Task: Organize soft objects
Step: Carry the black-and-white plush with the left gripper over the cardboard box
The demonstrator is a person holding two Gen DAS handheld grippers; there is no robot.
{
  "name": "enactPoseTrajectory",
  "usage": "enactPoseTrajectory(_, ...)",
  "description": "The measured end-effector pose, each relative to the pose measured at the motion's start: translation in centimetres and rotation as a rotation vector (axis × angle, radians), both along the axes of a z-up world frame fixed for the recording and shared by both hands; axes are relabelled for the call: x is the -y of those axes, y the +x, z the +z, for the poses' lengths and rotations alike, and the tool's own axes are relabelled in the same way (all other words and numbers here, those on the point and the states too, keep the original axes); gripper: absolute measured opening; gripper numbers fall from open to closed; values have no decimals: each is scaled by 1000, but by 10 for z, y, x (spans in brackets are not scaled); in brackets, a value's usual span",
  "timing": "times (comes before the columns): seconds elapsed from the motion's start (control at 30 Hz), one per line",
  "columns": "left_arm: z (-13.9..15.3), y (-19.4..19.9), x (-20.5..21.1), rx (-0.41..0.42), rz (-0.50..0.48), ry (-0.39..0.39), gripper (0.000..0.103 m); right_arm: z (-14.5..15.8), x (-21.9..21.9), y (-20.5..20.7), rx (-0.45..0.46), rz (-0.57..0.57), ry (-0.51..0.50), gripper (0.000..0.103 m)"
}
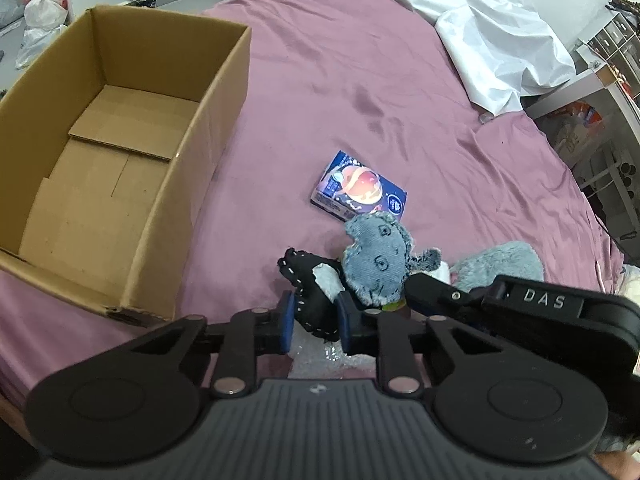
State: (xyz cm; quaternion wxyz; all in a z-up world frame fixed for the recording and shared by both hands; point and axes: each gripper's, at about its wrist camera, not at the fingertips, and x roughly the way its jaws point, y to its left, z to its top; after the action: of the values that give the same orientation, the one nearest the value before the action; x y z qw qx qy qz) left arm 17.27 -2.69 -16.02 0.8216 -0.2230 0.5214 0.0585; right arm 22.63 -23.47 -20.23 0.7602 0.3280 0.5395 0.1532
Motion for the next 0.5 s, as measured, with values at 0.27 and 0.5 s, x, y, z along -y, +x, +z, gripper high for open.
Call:
enactPoseTrajectory(0.27, 22, -5, -1, 45, -15, 23, 15, 15, 4, -9, 62, -10, 25, 2)
enactPoseTrajectory(0.5, 47, -15, -6, 103, -11, 49, 15, 39, 1, -20, 184, 27, 21, 2)
